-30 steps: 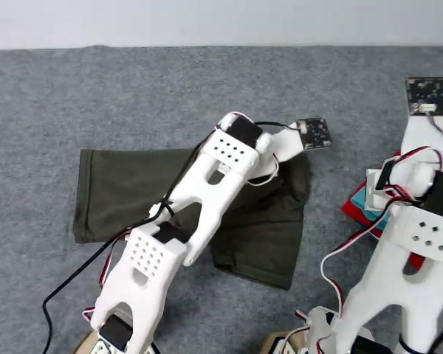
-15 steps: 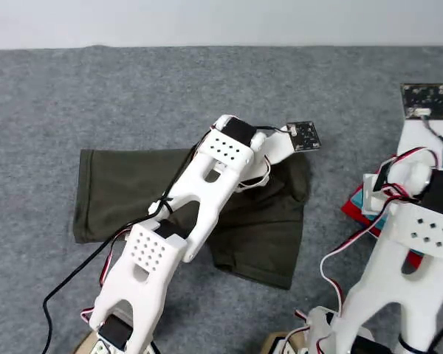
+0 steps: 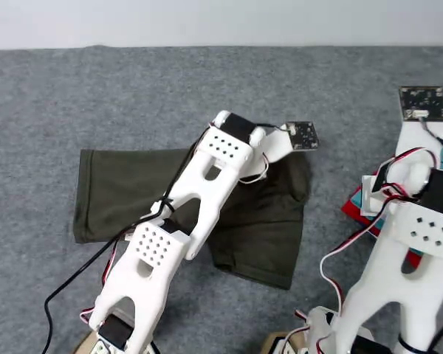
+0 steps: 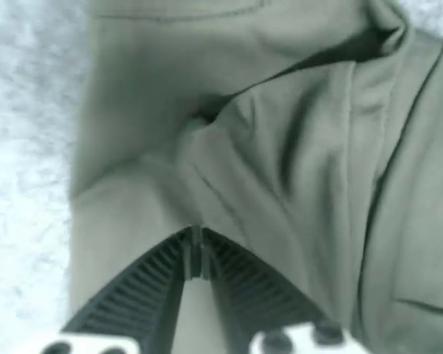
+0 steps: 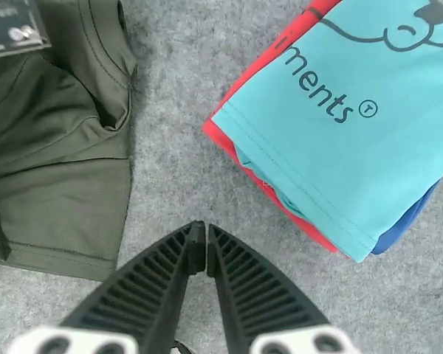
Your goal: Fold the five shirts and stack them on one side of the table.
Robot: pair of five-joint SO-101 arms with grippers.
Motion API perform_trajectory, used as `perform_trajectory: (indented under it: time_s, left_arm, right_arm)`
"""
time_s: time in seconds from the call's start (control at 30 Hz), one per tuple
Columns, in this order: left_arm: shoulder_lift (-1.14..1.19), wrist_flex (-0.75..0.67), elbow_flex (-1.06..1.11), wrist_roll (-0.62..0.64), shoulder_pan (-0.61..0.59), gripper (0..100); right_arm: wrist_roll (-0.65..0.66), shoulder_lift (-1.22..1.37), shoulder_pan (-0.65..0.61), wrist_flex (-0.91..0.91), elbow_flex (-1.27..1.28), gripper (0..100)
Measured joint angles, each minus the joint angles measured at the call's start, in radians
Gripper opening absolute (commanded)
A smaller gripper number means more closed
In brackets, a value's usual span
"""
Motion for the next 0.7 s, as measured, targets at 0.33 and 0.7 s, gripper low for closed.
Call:
perform_trajectory:
  time_s: [0.33,0.7]
  left_arm:
    - [0.02,0.046,-0.095,0.0,-0.029,3]
    - [0.132,0.054,-0.095,0.031,-0.026,18]
  right_arm:
    - [0.0,0.0,0.0,0.0,0.0,1.0]
    - [0.0,0.0,0.0,-0.005,0.0,1.0]
